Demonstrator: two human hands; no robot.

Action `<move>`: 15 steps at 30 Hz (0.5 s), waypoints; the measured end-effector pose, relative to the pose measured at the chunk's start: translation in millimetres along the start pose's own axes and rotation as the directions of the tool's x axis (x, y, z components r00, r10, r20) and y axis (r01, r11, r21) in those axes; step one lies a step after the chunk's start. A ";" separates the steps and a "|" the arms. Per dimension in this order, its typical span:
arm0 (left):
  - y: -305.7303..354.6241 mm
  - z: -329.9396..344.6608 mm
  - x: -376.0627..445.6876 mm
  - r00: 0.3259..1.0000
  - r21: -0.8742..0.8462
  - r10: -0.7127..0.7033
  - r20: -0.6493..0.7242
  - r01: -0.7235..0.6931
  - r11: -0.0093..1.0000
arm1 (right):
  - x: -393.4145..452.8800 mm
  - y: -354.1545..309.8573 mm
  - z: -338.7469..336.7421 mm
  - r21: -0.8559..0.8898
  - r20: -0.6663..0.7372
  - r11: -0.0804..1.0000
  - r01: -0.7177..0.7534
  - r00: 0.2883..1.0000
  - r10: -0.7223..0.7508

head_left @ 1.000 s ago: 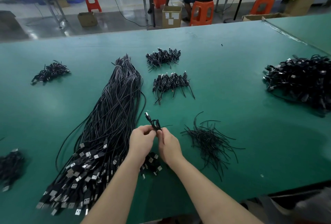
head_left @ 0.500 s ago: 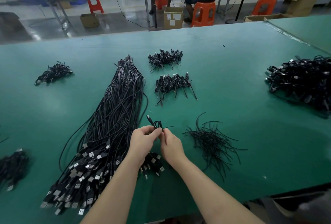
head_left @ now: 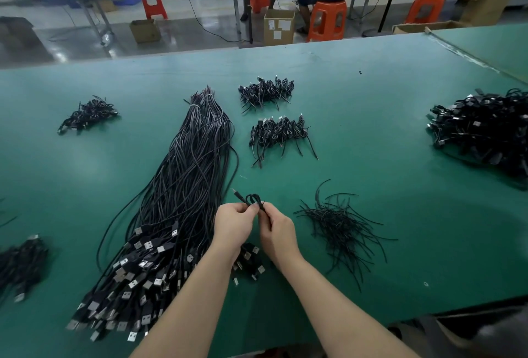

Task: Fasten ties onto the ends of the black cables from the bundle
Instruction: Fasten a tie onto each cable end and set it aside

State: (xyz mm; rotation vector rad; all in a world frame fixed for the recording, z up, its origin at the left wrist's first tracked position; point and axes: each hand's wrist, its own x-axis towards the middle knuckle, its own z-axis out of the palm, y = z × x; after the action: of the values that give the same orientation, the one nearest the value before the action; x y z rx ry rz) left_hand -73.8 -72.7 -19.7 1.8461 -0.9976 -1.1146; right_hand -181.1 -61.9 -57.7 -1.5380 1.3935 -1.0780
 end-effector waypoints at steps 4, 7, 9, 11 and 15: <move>3.8 -8.5 -0.8 0.988 0.181 0.089 0.128 -0.112 0.977 | 4.3 -3.5 -4.4 0.007 0.023 0.999 -0.050 0.998 0.050; 3.1 -15.3 -3.3 0.923 0.542 0.336 0.187 -0.383 0.748 | 6.7 -3.7 -4.9 -0.022 0.071 0.995 -0.094 0.993 0.095; 1.0 -18.0 -6.3 0.854 0.682 0.487 0.182 -0.467 0.564 | 8.9 -3.1 -5.6 -0.022 0.113 0.992 -0.122 0.986 0.123; -1.9 -19.8 -8.6 0.788 0.707 0.590 0.179 -0.520 0.480 | 10.6 -4.2 -7.7 0.017 0.153 0.990 -0.143 0.979 0.139; -9.0 -21.1 -15.0 0.672 0.663 0.727 0.142 -0.610 0.434 | 14.4 -7.1 -15.4 0.105 0.239 0.972 -0.211 0.954 0.182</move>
State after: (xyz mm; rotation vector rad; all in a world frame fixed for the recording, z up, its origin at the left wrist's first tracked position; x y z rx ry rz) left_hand -57.0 -51.4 -15.3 1.6793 -1.9937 -0.0567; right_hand -192.8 -75.8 -44.6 -1.3505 1.2626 -0.8255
